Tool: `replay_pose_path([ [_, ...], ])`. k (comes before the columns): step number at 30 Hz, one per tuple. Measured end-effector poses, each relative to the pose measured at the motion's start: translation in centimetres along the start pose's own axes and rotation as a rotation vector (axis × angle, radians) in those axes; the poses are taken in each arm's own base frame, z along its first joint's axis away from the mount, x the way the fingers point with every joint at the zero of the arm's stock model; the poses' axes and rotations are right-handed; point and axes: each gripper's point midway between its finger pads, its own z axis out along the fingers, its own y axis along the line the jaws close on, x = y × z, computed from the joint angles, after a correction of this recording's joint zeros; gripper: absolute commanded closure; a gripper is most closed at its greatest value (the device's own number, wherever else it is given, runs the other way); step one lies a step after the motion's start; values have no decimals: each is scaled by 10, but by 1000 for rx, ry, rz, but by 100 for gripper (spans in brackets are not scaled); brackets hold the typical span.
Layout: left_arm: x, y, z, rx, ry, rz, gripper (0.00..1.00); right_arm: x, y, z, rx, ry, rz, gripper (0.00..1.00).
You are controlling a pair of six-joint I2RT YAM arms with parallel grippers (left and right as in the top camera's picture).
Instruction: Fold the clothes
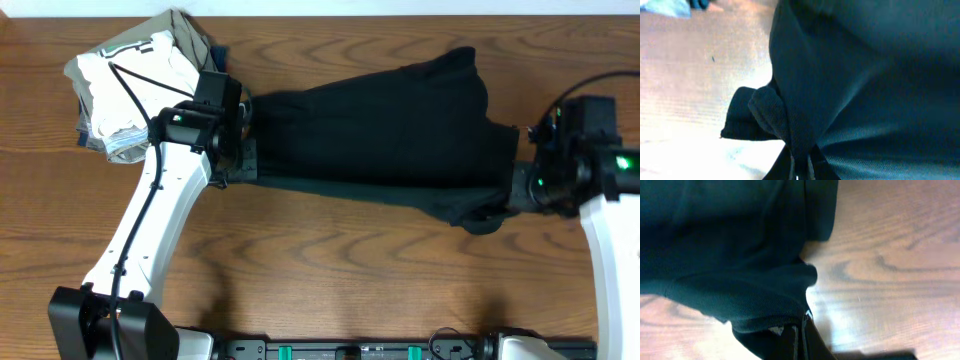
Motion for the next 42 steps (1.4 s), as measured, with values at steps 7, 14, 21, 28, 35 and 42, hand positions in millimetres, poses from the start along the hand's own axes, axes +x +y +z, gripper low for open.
replay_pose_path([
  [7, -21, 0, 4, -10, -73, -1, 94, -32, 7, 37, -16, 3, -4, 99],
  [14, -30, 0, 30, -28, -53, -1, 94, -43, 10, 62, -23, 32, -4, 99],
  [21, -40, 0, 74, -45, -19, 0, 94, -59, 13, 70, -35, -11, -5, 99],
  [28, -60, -5, 94, -33, -73, -1, 94, -71, 15, 80, -42, -32, -6, 99],
  [35, -66, -6, 97, -27, -94, -1, 94, -71, 15, 100, -36, 7, -5, 99],
  [42, -67, -5, 97, -32, -96, -2, 56, -72, 14, 112, -34, 29, -5, 51],
])
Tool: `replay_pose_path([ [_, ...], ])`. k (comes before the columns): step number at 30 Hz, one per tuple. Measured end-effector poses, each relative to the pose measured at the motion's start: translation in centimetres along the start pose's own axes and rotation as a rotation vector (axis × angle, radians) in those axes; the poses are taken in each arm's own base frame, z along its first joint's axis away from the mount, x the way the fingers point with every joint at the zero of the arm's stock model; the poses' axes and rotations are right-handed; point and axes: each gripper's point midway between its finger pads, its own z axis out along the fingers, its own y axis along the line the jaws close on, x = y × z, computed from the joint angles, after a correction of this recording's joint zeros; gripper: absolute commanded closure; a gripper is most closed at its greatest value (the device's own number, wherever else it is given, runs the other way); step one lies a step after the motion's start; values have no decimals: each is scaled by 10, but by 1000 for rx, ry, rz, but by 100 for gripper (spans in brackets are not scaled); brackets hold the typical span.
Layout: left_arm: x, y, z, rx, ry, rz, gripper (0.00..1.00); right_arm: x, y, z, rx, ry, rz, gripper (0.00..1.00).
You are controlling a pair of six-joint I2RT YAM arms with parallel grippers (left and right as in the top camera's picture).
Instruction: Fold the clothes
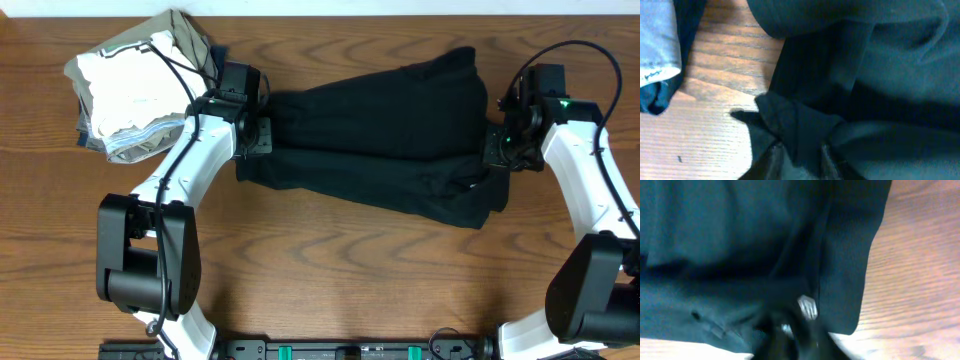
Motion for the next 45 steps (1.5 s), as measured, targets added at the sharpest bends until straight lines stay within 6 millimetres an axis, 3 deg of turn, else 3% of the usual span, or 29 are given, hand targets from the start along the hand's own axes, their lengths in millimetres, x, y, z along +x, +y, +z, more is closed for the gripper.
replay_pose_path([
  [2, 0, 1, 0, -3, -1, -8, 53, -1, 0, 0, 0, -4, 0, 45],
  [7, -1, 2, 0, -10, -4, -2, 51, -3, -3, -3, 2, -5, 2, 43],
  [10, -1, 7, -1, -15, 1, -11, 51, -10, -3, -13, 0, -22, 3, 42],
  [13, -4, 13, -7, -21, 11, -19, 44, -23, 0, -30, -4, -53, -9, 40],
  [22, -75, -7, -72, 78, -147, 62, 29, -68, 17, -110, -49, -214, -108, 34],
  [28, -112, -16, -98, 107, -249, 109, 28, -76, 24, -129, -61, -257, -147, 34],
  [31, -125, -20, -87, 109, -252, 128, 29, -72, 32, -128, -69, -246, -174, 33],
  [33, -128, -20, -67, 105, -230, 130, 32, -71, 37, -127, -75, -241, -186, 33],
  [38, -107, -7, -12, 82, -87, 123, 36, -68, 41, -127, -80, -234, -201, 33],
  [45, -97, 4, 2, 70, -31, 107, 37, -68, 41, -127, -79, -234, -205, 34],
])
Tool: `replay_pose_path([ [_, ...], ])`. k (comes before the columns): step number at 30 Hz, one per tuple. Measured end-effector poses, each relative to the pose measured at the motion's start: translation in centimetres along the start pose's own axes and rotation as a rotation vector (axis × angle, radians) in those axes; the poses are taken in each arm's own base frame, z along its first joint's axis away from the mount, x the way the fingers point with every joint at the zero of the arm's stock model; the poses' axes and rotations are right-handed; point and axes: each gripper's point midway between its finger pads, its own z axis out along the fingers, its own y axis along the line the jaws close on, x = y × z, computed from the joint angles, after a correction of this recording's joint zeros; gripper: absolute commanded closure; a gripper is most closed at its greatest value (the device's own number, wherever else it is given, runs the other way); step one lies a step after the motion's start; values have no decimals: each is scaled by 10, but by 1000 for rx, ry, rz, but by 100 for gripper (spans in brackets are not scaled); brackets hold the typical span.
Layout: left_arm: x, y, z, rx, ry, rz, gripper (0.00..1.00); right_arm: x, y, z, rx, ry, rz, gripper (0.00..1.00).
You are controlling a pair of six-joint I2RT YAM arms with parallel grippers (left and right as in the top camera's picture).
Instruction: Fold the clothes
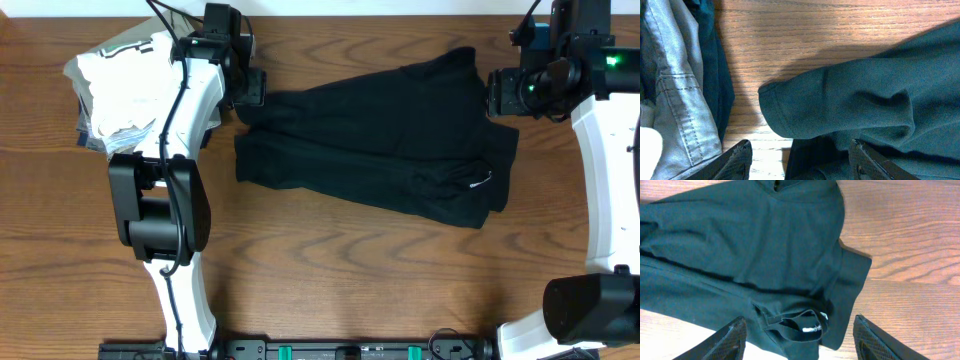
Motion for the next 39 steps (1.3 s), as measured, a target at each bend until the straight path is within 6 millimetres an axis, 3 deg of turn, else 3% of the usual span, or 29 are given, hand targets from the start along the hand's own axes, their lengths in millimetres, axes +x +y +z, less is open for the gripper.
replay_pose_path([
  [12, 23, 2, 43, -7, 105, -54, 37, 0, 0, 0, 0, 1, -3, 34],
  [18, 16, 6, 51, -10, 79, -129, 38, 0, 0, 0, 0, 0, -9, 34],
  [23, 15, 8, 59, -11, 73, -158, 51, -1, 0, 0, 0, -2, -13, 34],
  [28, 19, 8, 70, -13, 88, -167, 57, -2, 0, 0, 1, -10, -15, 34],
  [35, 13, 8, 72, -11, 64, -170, 67, -3, 0, 0, 1, -14, -15, 34],
  [39, 11, 8, 72, -10, 55, -169, 85, -4, 0, 0, 1, -14, -16, 34],
])
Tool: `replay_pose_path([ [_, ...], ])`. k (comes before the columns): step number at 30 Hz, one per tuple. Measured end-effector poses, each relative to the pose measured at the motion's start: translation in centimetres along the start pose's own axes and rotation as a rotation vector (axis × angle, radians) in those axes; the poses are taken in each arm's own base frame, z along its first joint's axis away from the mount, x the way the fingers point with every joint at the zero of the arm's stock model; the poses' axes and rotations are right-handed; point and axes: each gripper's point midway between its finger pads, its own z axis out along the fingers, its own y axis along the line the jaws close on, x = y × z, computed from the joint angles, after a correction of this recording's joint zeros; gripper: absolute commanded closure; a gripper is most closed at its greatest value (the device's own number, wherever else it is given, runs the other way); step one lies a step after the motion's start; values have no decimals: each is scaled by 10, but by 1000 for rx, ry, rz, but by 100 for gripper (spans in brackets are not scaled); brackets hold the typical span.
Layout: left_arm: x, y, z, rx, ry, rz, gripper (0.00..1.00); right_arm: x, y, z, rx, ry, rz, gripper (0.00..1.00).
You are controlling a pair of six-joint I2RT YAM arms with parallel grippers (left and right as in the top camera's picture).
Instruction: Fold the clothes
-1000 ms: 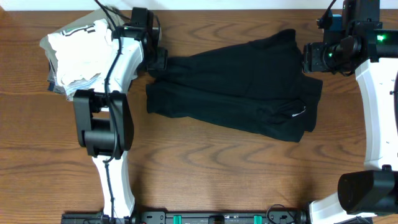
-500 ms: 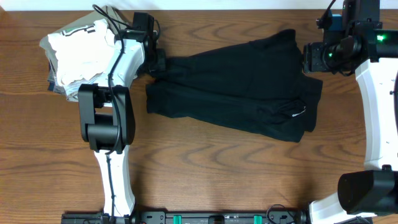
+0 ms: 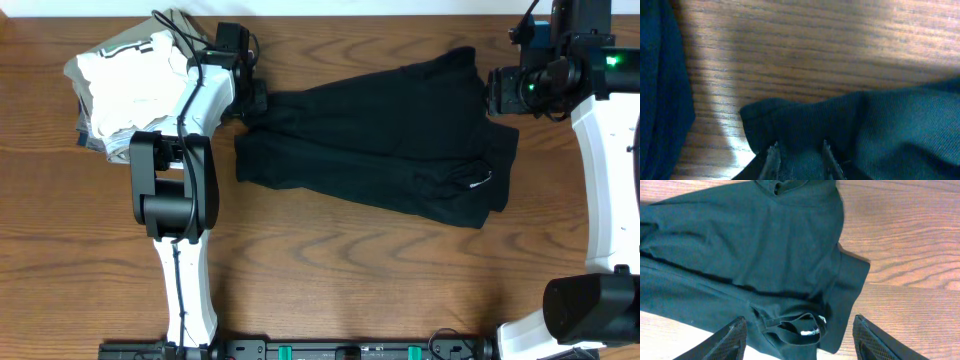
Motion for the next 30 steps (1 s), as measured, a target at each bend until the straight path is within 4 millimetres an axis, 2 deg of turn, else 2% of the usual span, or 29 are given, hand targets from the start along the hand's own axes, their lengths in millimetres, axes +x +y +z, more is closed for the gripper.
replay_pose_path([
  [2, -1, 0, 0, 1, -3, -3, 94, 0, 0, 0, 0, -1, 0, 34],
  [9, -1, 0, 0, 1, -6, 1, 94, 0, 0, 0, 0, -1, 0, 34],
  [10, -1, 0, 0, 1, -6, 1, 89, 0, 0, 0, 0, -1, 0, 34],
  [12, -1, 0, 0, 1, -5, 1, 69, 0, 0, 0, 0, -1, 0, 34],
  [13, -1, 1, 0, 0, -4, -6, 64, 0, 0, 0, 0, -1, 0, 34],
  [17, 0, 6, 0, -5, 4, -61, 62, 0, 0, 0, 0, -1, 0, 34],
  [20, -1, 12, 0, -8, 2, -98, 65, -1, 0, 0, 0, -3, -1, 34],
  [25, -2, 15, -1, -10, -1, -125, 87, -1, 0, 0, 0, -5, -1, 34],
  [30, -2, 14, 0, -9, 0, -127, 88, -1, 0, 0, 0, -5, -4, 34],
])
